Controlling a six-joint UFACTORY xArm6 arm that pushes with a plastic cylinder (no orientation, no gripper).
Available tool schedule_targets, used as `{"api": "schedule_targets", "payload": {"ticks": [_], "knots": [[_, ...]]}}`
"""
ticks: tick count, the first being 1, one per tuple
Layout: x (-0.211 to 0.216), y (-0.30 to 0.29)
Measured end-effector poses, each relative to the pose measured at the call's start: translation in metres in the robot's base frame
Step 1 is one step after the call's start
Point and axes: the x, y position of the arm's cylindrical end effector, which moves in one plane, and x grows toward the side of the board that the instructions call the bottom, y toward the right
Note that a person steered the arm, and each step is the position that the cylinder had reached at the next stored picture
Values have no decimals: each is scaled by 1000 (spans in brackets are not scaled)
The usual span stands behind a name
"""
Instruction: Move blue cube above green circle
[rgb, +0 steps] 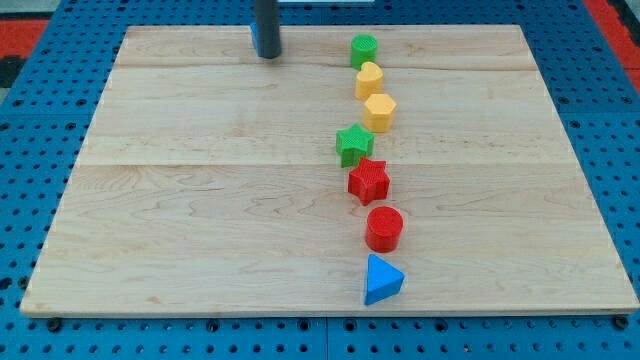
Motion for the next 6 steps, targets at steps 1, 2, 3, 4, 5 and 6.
{"api": "schedule_targets", "payload": {"ticks": [1,2,3,4,5,6], "knots": [[0,-59],[-27,-54],[-36,17],[-43,72],[-43,80],[-43,83]]}}
